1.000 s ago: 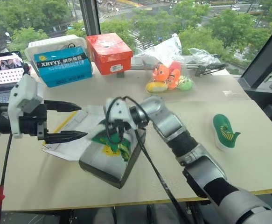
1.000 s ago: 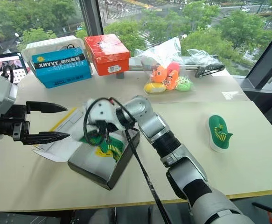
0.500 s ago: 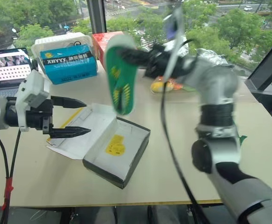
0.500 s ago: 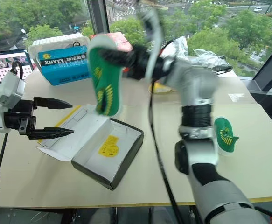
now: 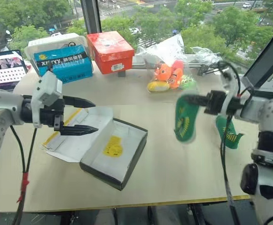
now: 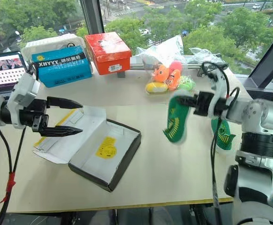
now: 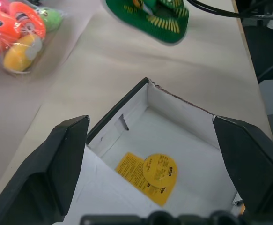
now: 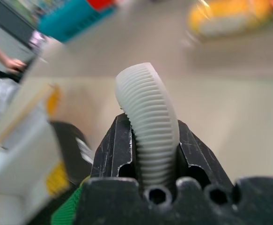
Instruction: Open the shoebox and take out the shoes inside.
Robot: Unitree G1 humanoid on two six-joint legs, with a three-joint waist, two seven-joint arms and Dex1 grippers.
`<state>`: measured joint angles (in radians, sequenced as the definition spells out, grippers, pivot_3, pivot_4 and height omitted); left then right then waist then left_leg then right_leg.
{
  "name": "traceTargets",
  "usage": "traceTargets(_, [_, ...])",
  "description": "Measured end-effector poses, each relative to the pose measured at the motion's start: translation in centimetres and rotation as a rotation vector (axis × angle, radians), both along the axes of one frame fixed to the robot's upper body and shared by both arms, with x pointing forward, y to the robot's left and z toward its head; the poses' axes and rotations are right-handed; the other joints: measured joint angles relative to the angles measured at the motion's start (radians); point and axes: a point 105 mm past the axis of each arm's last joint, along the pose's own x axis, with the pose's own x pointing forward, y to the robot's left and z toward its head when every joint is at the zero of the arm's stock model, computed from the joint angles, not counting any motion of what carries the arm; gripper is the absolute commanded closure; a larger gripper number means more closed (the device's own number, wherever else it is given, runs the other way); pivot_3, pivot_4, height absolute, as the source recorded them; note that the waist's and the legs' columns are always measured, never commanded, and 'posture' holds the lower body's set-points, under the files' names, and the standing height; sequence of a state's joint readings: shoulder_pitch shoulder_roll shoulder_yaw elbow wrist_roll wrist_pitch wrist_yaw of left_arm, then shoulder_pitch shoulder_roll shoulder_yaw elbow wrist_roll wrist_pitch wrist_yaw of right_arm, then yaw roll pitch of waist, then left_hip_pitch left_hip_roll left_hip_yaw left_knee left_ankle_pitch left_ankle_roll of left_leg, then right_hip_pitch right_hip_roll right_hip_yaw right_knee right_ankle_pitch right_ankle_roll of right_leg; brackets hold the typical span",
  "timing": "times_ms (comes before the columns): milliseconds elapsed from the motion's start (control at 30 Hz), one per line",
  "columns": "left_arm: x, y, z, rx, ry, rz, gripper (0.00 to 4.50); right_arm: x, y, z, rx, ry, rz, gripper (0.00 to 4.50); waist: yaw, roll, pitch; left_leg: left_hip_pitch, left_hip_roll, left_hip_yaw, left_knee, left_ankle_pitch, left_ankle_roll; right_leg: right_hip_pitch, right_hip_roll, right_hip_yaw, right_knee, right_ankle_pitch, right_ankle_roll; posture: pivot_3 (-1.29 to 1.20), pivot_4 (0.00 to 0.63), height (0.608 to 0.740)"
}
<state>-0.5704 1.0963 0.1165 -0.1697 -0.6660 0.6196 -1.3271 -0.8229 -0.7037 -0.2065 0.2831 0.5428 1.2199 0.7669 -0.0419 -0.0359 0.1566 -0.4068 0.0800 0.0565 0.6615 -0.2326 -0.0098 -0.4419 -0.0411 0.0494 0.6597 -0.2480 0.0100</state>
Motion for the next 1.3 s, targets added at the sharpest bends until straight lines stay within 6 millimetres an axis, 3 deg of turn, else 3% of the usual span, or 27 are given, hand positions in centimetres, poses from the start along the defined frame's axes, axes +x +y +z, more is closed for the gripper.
traceTargets(100, [0.0,0.0,0.0,-0.001,0.000,-0.001,0.00,0.7,-1.8,-3.2,-0.100,0.043,-0.019,3.94,-0.005,0.000,0.000,0.001,-0.001,0.000,0.000,0.000,0.000,0.000,0.000,0.001,0.001,0.000,0.000,0.00,0.150,0.740])
traceTargets(300, [-0.1,-0.2,0.0,-0.001,-0.006,-0.002,0.00,2.8,-2.9,-4.2,-0.268,-0.032,0.010,3.94,-0.005,0.000,0.001,0.002,-0.001,0.000,0.000,0.000,0.000,0.001,0.000,0.002,0.001,0.000,0.001,0.00,0.150,0.740])
traceTargets(367, [-0.1,-0.1,-0.1,-0.003,-0.003,0.005,0.00,3.9,-3.3,-4.2,-0.328,-0.076,0.002,3.01,-0.004,0.000,0.001,0.002,-0.001,0.000,0.000,0.000,0.000,0.001,0.000,0.002,0.000,0.000,0.001,0.00,0.150,0.740])
traceTargets(500, [-0.1,0.0,-0.2,-0.004,0.003,0.017,0.00,5.7,-4.2,-3.1,-0.448,-0.216,-0.056,1.65,-0.004,0.000,0.001,0.001,-0.001,0.000,0.000,0.000,0.000,0.001,0.000,0.002,0.000,0.000,0.001,0.00,0.150,0.740])
traceTargets(667, [-0.2,0.0,-0.3,0.001,0.011,0.026,0.00,7.3,-5.2,0.8,-0.611,-0.438,-0.141,0.11,-0.003,0.001,0.002,0.001,-0.001,0.000,0.000,0.000,0.000,0.000,0.000,0.002,0.000,0.000,0.001,0.00,0.150,0.740])
traceTargets(767, [-0.2,0.0,-0.4,0.001,0.015,0.030,0.00,7.6,-6.2,4.3,-0.748,-0.587,-0.191,0.11,-0.003,0.002,0.003,0.001,-0.001,0.000,0.000,0.000,0.000,0.000,0.000,0.002,0.000,0.000,0.001,0.00,0.150,0.740])
traceTargets(933, [0.0,0.1,-0.3,-0.001,0.008,0.044,0.00,7.3,-5.6,8.9,-0.788,-0.734,-0.190,0.11,-0.005,0.002,0.003,0.001,-0.001,0.001,0.000,0.000,0.000,0.000,0.000,0.003,0.001,0.000,0.001,0.00,0.150,0.740])
traceTargets(1033, [0.8,-0.4,0.1,-0.069,-0.038,0.075,0.00,5.5,-3.6,8.8,-0.785,-0.757,0.010,0.11,0.002,0.002,0.003,0.002,-0.001,0.000,0.000,0.000,0.000,0.001,0.000,0.003,0.001,0.000,0.002,0.00,0.150,0.740])
traceTargets(1133, [3.9,-0.8,2.5,-0.293,-0.182,0.229,0.00,2.7,-0.8,6.9,-0.760,-0.720,0.225,0.11,0.026,0.004,0.005,-0.001,-0.002,-0.001,0.005,0.000,0.000,0.002,0.000,0.003,0.004,0.000,0.003,0.00,0.150,0.740])
traceTargets(1200, [4.9,-0.5,3.2,-0.345,-0.254,0.322,0.00,1.4,0.8,7.8,-0.702,-0.738,0.266,0.11,0.026,0.004,0.005,0.000,-0.002,0.000,0.005,0.000,0.000,0.001,-0.001,0.006,0.004,0.000,0.003,0.00,0.150,0.740])
traceTargets(1300, [5.7,-0.3,2.2,-0.350,-0.313,0.453,0.00,-0.3,0.9,9.8,-0.677,-0.822,0.220,0.11,0.029,0.005,0.005,0.001,-0.003,0.000,0.005,0.000,0.000,0.003,-0.001,0.007,0.003,0.000,0.004,0.00,0.150,0.740])
